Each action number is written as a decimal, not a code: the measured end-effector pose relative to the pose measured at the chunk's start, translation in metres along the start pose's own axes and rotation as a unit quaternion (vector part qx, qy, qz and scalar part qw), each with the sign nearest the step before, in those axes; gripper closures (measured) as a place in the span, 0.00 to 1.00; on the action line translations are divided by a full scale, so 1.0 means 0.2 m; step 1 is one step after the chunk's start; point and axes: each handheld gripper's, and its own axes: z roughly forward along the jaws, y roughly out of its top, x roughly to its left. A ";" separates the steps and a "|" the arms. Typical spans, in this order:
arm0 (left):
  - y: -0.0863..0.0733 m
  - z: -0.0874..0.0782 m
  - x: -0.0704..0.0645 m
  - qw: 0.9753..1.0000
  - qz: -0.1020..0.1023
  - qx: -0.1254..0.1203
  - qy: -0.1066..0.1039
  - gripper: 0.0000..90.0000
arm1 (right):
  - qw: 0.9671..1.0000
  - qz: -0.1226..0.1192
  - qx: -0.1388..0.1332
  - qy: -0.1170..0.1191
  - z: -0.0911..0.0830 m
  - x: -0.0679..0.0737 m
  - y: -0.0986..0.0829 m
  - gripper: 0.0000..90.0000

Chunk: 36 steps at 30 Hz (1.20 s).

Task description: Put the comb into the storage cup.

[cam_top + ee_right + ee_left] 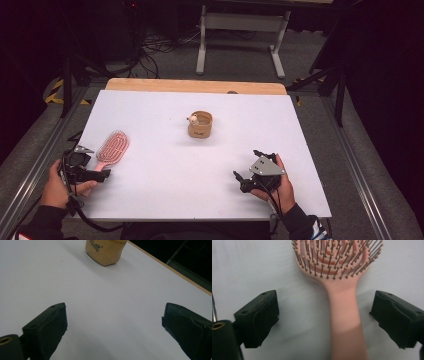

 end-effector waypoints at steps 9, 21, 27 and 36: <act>0.03 -0.01 0.01 1.000 0.016 -0.005 -0.011 0.29 | 1.000 0.000 0.003 0.001 0.00 0.00 0.00 0.07; 0.07 -0.02 -0.02 0.999 0.042 0.021 -0.021 0.65 | 1.000 -0.004 0.007 0.007 0.01 0.01 0.00 0.07; 0.08 -0.02 -0.04 0.998 0.048 0.023 -0.017 0.72 | 1.000 -0.005 0.007 0.009 0.01 0.01 0.00 0.07; 0.06 -0.02 -0.04 0.998 0.060 -0.002 -0.016 0.77 | 1.000 -0.004 0.009 0.010 0.02 0.01 -0.01 0.07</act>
